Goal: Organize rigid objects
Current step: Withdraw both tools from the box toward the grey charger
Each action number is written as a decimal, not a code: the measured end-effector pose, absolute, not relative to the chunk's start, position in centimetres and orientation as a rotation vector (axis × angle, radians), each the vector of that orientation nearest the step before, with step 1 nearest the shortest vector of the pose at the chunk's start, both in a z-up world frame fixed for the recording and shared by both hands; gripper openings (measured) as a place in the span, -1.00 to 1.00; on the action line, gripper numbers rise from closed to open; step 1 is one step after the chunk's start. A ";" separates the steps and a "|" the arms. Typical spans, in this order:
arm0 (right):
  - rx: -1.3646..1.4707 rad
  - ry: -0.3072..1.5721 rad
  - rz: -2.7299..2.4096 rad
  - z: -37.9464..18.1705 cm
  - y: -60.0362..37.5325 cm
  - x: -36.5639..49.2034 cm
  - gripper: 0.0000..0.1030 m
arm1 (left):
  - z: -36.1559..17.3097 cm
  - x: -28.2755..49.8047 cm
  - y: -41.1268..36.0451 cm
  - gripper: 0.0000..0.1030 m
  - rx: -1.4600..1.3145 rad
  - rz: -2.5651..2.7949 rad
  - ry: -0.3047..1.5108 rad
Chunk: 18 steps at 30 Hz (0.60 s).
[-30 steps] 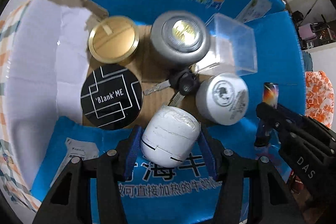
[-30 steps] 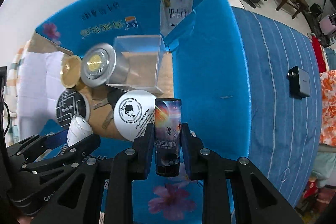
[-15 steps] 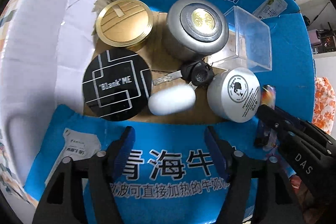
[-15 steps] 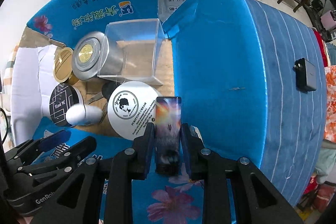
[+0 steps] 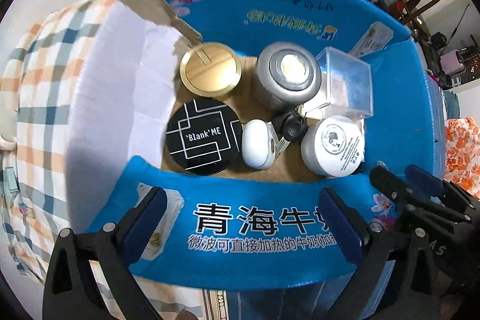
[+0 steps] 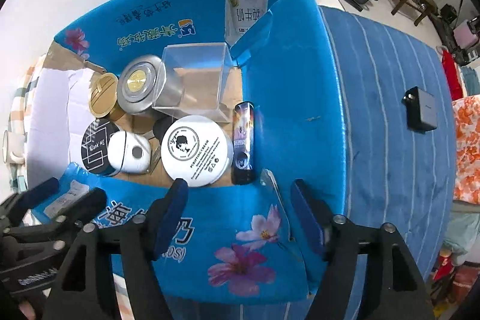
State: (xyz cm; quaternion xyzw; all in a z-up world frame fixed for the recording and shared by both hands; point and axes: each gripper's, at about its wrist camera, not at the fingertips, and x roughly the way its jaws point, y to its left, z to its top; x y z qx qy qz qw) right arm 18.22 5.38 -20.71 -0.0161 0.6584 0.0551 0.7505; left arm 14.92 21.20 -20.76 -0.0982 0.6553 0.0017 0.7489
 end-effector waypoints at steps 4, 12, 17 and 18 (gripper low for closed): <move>-0.044 1.404 0.119 -19.1 5.5 17.4 0.63 | -18.7 14.6 21.5 1.00 -0.177 0.029 1.388; -0.041 1.298 0.128 -12.9 5.5 14.6 0.64 | -13.3 13.1 20.7 1.00 -0.130 0.071 1.255; -0.012 1.233 0.156 -8.0 5.4 11.9 0.68 | -9.3 11.3 19.8 1.00 -0.102 0.054 1.184; -0.023 1.215 0.147 -7.1 5.3 11.3 0.70 | -8.6 10.9 19.6 1.00 -0.096 0.050 1.176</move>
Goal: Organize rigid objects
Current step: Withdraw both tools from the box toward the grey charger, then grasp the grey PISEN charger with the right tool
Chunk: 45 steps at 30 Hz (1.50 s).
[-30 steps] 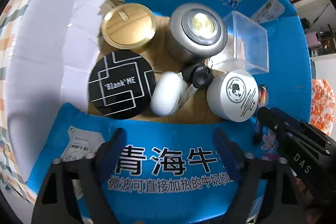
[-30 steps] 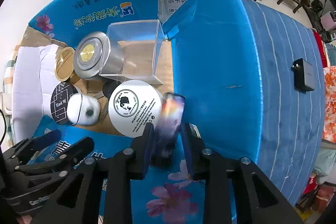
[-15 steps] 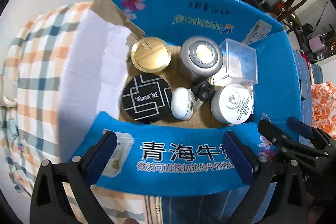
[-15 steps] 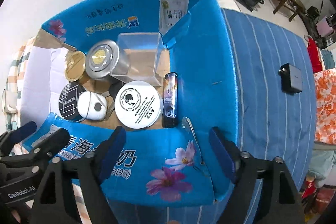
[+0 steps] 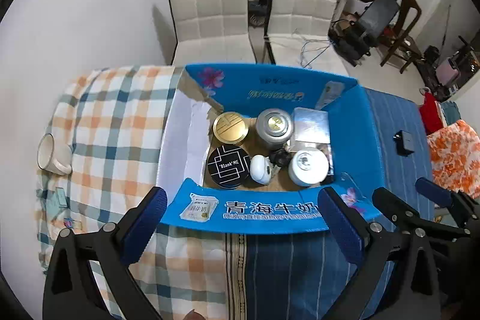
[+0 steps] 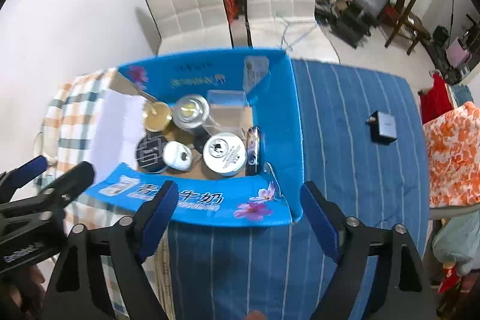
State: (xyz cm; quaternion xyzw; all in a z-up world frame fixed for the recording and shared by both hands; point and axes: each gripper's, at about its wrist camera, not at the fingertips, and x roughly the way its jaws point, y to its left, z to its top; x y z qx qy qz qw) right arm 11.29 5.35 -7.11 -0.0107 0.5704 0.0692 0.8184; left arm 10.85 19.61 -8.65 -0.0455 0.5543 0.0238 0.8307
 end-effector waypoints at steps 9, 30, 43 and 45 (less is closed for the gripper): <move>-0.014 1.124 0.186 -0.8 3.7 7.3 0.76 | -3.4 7.4 18.9 1.00 -0.095 0.044 1.088; 0.115 1.225 0.040 -3.9 -10.4 13.5 0.76 | -6.9 13.3 9.6 1.00 -0.153 0.018 1.192; 0.203 1.388 -0.205 -18.5 -21.4 25.3 0.76 | -17.0 23.3 5.9 1.00 -0.185 0.066 1.354; 0.211 1.384 -0.236 -20.3 -22.4 26.9 0.76 | -18.2 24.5 5.5 1.00 -0.180 0.068 1.369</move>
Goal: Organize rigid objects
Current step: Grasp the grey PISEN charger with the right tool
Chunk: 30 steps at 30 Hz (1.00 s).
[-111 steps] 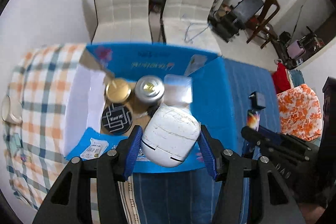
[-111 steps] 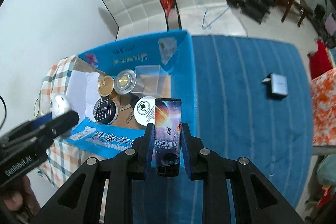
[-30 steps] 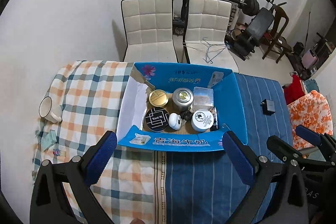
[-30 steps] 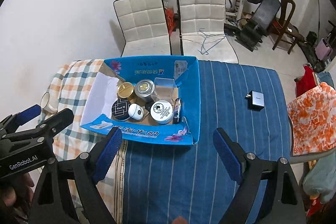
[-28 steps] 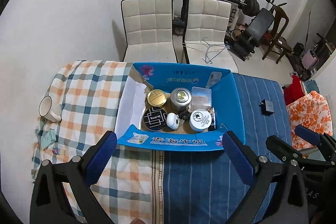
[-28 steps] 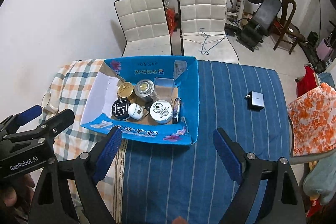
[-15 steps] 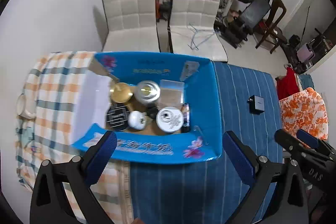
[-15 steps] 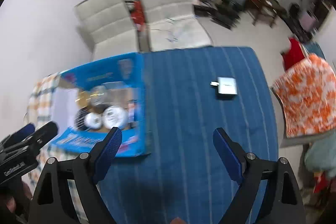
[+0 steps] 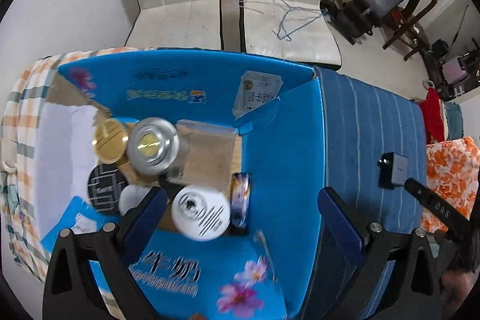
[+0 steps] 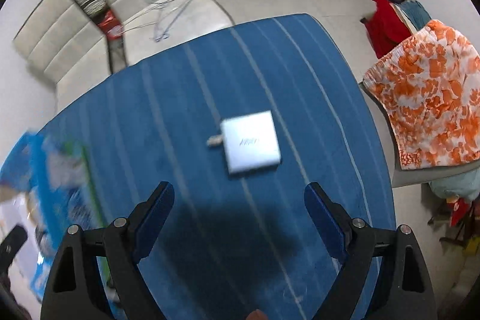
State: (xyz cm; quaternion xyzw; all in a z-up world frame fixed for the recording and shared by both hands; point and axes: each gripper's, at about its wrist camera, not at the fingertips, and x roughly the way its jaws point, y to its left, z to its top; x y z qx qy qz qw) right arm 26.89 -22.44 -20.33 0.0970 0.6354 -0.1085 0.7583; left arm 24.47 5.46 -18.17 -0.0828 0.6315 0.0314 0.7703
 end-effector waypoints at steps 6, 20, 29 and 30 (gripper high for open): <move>0.189 1.454 -0.288 -26.1 -23.9 31.1 0.76 | -19.9 26.5 4.6 1.00 -0.154 0.080 1.386; 0.185 1.424 -0.208 -28.4 -22.9 30.1 0.40 | -19.3 26.6 5.0 1.00 -0.104 0.065 1.367; 0.249 1.287 -0.032 -19.2 -17.3 22.4 0.40 | -15.9 22.5 7.7 1.00 -0.095 0.052 1.288; 0.254 1.274 -0.014 -18.2 -16.5 21.7 0.40 | -15.2 21.8 8.3 1.00 -0.097 0.055 1.277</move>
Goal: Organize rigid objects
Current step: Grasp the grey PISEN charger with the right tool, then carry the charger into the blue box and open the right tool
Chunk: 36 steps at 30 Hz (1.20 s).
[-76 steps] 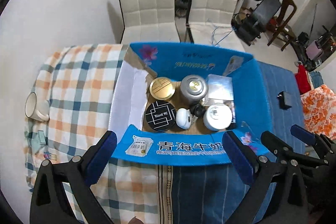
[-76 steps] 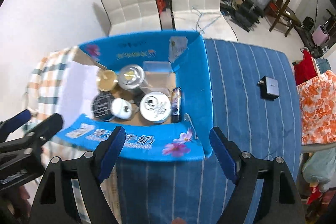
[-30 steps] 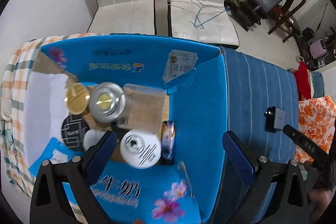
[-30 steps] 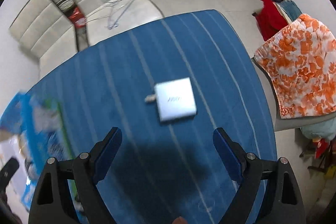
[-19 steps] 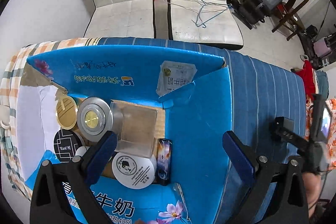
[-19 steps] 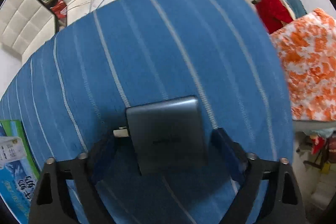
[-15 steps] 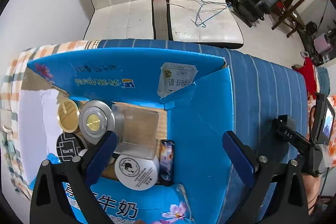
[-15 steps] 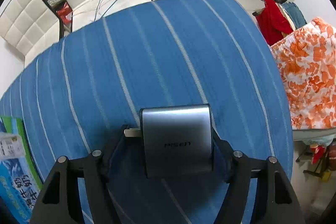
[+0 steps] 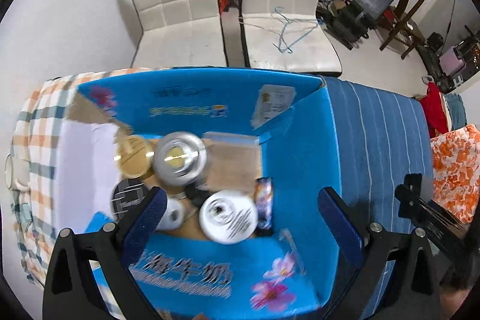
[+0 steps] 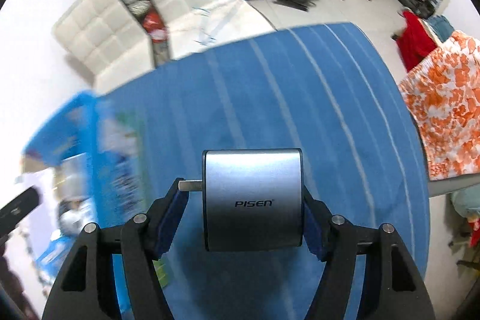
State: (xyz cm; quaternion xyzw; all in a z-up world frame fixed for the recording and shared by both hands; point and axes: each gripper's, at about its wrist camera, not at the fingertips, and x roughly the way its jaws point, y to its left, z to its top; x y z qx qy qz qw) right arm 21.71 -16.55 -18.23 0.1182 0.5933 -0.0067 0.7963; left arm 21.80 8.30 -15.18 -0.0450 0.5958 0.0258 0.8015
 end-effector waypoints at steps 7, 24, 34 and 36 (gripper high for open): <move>0.251 1.205 0.136 -11.8 -10.0 16.7 0.40 | -9.7 16.5 12.7 1.00 -0.106 0.098 1.181; 0.162 1.376 0.317 -17.9 7.1 15.3 0.40 | -16.8 13.0 23.0 1.00 -0.151 0.183 1.315; 0.128 1.484 0.342 -23.1 10.4 16.8 0.40 | -20.5 14.9 25.4 1.00 -0.180 0.122 1.386; 0.116 1.489 0.347 -23.7 11.1 16.7 0.40 | -20.6 15.2 25.3 1.00 -0.176 0.099 1.390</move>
